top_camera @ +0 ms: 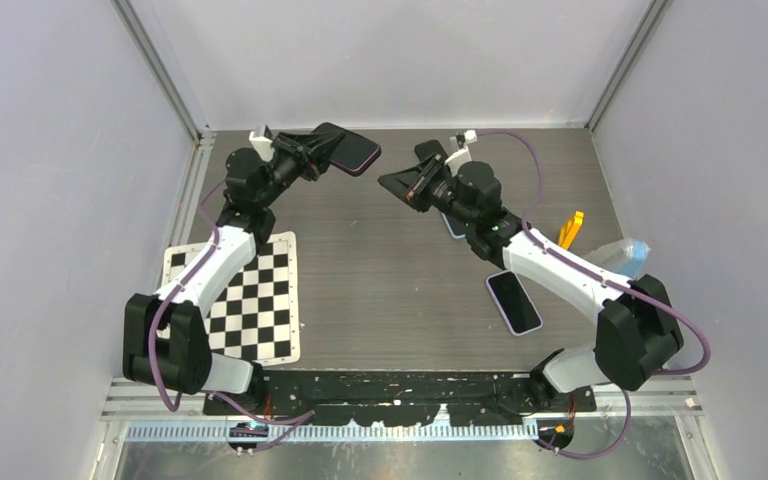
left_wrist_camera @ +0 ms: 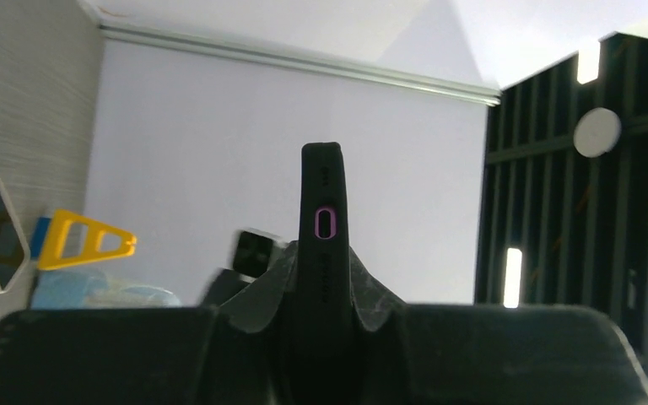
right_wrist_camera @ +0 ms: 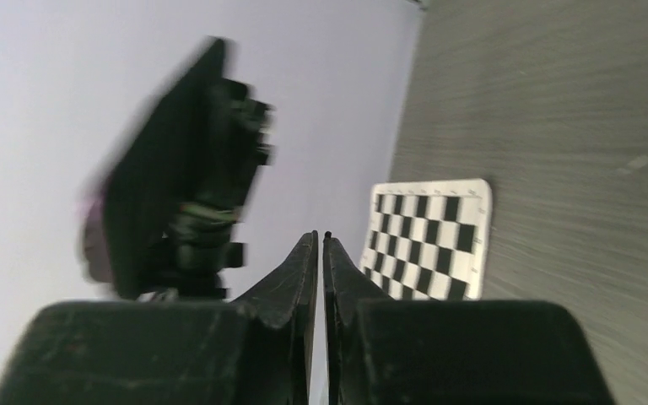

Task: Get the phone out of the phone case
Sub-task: Remove the phone case from the phone.

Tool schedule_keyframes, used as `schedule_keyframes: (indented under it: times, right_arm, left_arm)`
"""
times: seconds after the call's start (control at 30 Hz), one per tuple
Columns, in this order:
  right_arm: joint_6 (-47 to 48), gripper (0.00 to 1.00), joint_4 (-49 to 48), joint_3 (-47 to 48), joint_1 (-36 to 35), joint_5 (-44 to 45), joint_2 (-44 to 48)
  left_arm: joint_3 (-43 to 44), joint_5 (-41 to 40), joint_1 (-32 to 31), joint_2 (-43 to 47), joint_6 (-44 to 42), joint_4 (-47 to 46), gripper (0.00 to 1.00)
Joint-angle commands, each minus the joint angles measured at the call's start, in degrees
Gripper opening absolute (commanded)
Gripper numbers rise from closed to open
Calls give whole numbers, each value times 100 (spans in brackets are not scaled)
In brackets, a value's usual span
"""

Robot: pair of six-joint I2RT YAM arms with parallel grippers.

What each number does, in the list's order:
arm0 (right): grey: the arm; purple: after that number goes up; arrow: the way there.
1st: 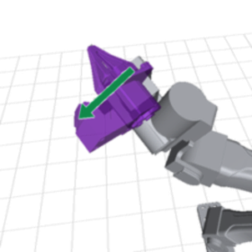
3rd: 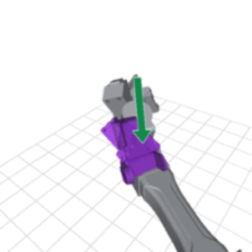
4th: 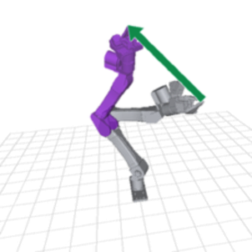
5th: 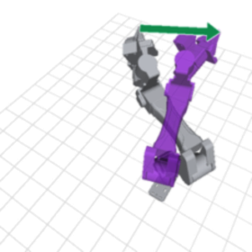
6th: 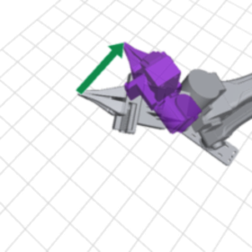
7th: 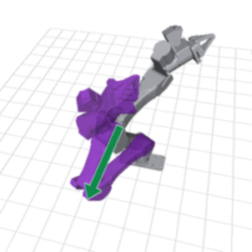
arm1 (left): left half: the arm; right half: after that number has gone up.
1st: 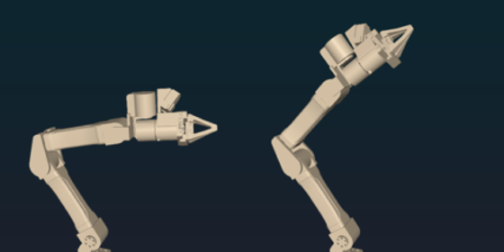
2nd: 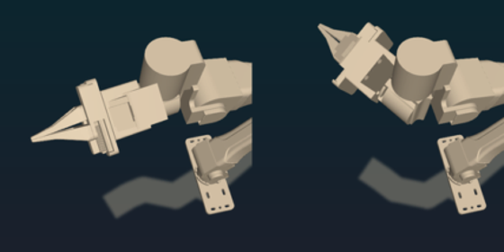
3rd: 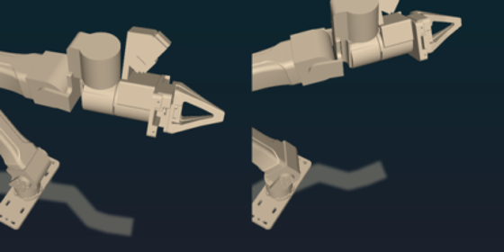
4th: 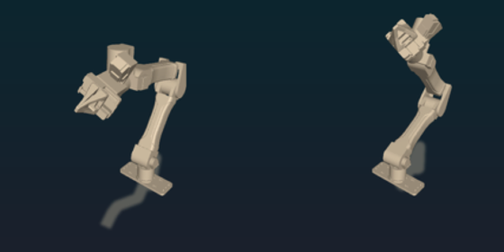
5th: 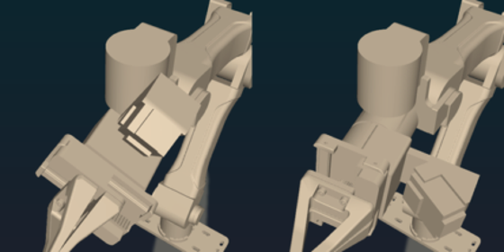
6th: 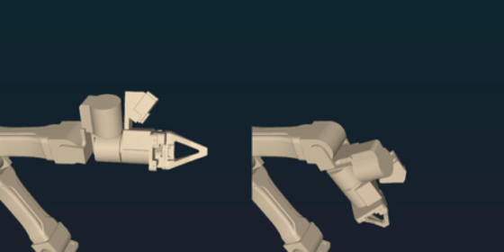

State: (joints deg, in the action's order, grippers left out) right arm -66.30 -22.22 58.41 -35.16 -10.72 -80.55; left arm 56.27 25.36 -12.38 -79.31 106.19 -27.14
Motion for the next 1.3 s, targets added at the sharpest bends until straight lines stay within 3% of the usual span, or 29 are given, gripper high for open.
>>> schedule_keyframes:
  times: [0.0, 0.1, 0.2, 0.27, 0.33, 0.37, 0.43, 0.6, 0.77, 0.97, 1.17, 1.27]
  right_arm:
    - [74, 11, 1284, 105, -26, 460, -199]
    - [57, 8, 1542, 195, -15, 566, -211]
    - [59, 10, 1190, 134, -13, 463, -158]
    - [195, 18, 872, 130, -17, 297, -88]
    - [413, 33, 299, 57, -24, 60, 27]
    - [468, 45, 74, -45, -25, -104, 60]
    - [469, 55, -688, -217, -23, -319, 169]
    - [220, 68, -1974, -292, -70, -787, 185]
    - [-61, 70, -2651, -219, -131, -901, 99]
    - [-288, 69, -2670, -51, -134, -824, -11]
    - [-486, 63, -2863, -90, -146, -795, -123]
    - [-443, 52, -2562, -30, -149, -767, -156]
  left_arm:
    - [313, 153, -80, 277, 482, -1459, 0]
    - [297, 111, -80, 262, 546, -1557, 0]
    - [253, 122, -82, 262, 531, -1519, 0]
    - [192, 103, -80, 259, 533, -1505, 0]
    - [138, 92, -83, 275, 549, -1420, 0]
    - [120, 98, -81, 277, 546, -1383, 0]
    - [97, 121, -85, 276, 549, -1256, 0]
    - [56, 166, -85, 277, 517, -1091, 0]
    - [42, 215, -81, 303, 443, -913, 0]
    - [20, 223, -81, 345, 372, -783, 0]
    - [49, 223, -81, 347, 350, -740, 0]
    - [59, 216, -82, 363, 357, -727, 0]
